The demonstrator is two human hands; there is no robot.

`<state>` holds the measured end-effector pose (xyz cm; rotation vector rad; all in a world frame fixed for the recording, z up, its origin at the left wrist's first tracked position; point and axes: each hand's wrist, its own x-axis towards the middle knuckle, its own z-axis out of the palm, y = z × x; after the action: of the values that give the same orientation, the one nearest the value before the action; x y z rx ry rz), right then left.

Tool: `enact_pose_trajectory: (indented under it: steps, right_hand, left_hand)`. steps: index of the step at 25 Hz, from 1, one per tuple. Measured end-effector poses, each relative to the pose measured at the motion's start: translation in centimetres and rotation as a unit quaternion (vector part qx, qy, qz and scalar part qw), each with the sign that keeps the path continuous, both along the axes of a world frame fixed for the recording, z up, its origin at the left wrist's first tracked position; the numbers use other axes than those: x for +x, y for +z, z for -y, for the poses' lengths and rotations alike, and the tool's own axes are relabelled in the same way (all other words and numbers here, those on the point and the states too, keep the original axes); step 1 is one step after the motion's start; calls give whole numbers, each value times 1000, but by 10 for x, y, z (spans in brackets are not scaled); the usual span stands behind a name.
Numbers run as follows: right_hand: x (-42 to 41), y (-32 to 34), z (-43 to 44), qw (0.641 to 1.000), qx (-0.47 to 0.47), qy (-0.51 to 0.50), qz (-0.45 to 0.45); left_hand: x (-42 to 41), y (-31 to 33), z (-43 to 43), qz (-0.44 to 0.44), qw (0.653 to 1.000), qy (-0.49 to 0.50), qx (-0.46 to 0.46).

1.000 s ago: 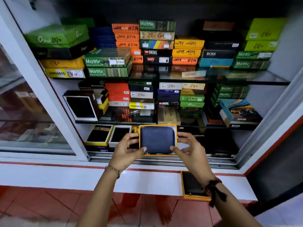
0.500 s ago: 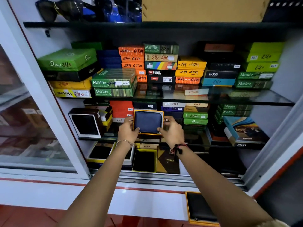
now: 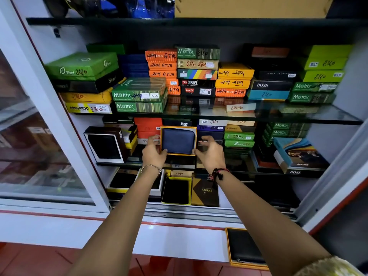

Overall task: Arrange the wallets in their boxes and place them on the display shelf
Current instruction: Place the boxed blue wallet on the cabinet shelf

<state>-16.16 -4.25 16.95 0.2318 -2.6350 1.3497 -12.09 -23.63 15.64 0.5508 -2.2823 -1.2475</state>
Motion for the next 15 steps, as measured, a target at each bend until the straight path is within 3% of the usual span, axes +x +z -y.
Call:
enact_pose_trajectory:
  steps: [6, 10, 13, 15]
  right_hand:
    - [21, -3, -33, 997, -79, 3, 6]
    - [62, -13, -76, 992, -126, -6, 15]
    - [97, -50, -128, 996, -64, -35, 43]
    - [117, -91, -170, 991, 10, -86, 98]
  left_hand:
    - [40, 1, -34, -103, 995, -9, 16]
    - [72, -11, -93, -140, 985, -95, 29]
    - [96, -45, -141, -80, 981, -170, 44]
    - [109, -83, -168, 20, 976, -212, 48]
